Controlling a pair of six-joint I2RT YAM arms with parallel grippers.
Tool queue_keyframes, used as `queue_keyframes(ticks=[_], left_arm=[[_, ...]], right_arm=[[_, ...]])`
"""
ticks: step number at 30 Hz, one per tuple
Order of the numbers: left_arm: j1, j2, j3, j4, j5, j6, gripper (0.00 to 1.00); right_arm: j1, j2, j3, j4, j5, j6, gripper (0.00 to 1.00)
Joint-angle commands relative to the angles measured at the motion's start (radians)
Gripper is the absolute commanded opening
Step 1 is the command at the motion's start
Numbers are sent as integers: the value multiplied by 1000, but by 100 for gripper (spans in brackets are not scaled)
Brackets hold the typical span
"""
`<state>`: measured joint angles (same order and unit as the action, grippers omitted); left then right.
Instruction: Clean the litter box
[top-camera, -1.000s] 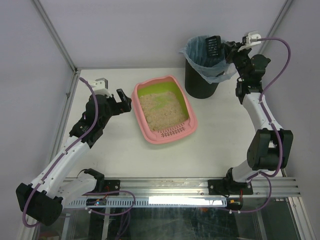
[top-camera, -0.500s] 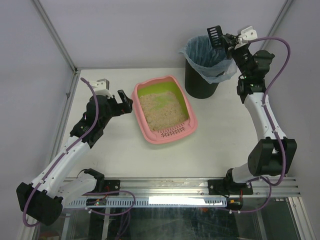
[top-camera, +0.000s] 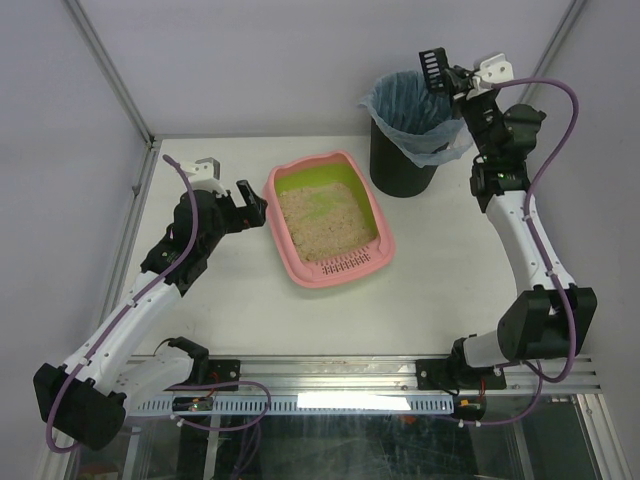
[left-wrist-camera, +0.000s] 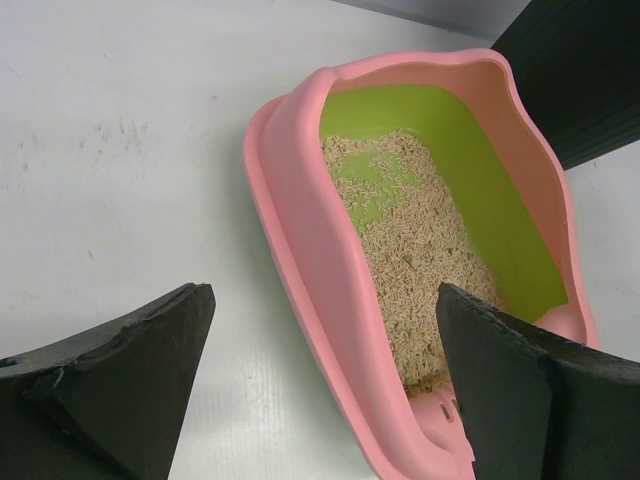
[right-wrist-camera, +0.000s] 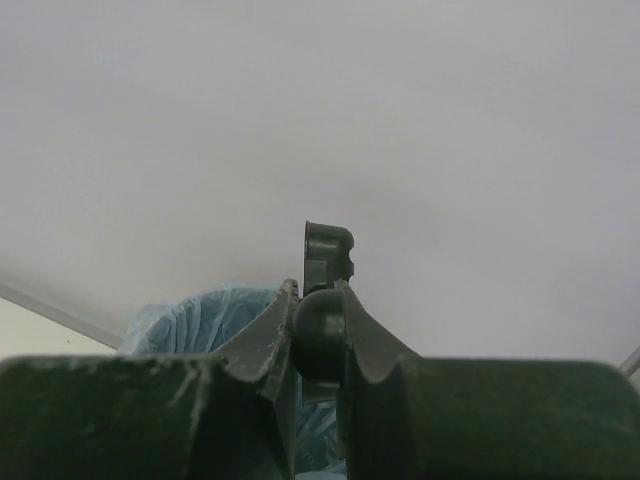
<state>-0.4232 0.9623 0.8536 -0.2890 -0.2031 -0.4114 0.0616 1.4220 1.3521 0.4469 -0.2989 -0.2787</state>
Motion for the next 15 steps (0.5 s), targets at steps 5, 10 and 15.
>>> queue_keyframes(ticks=[5,10,15], left_arm=[[10,-3,23,45,13,-5,99],[12,-3,25,45,-4,-4,99],[10,5,17,44,4,-9,99]], right_arm=[[30,-29,4,33,121,11,0],[36,-142,-104,153,177,193,0],[37,-237,-114,71,194,493,0]])
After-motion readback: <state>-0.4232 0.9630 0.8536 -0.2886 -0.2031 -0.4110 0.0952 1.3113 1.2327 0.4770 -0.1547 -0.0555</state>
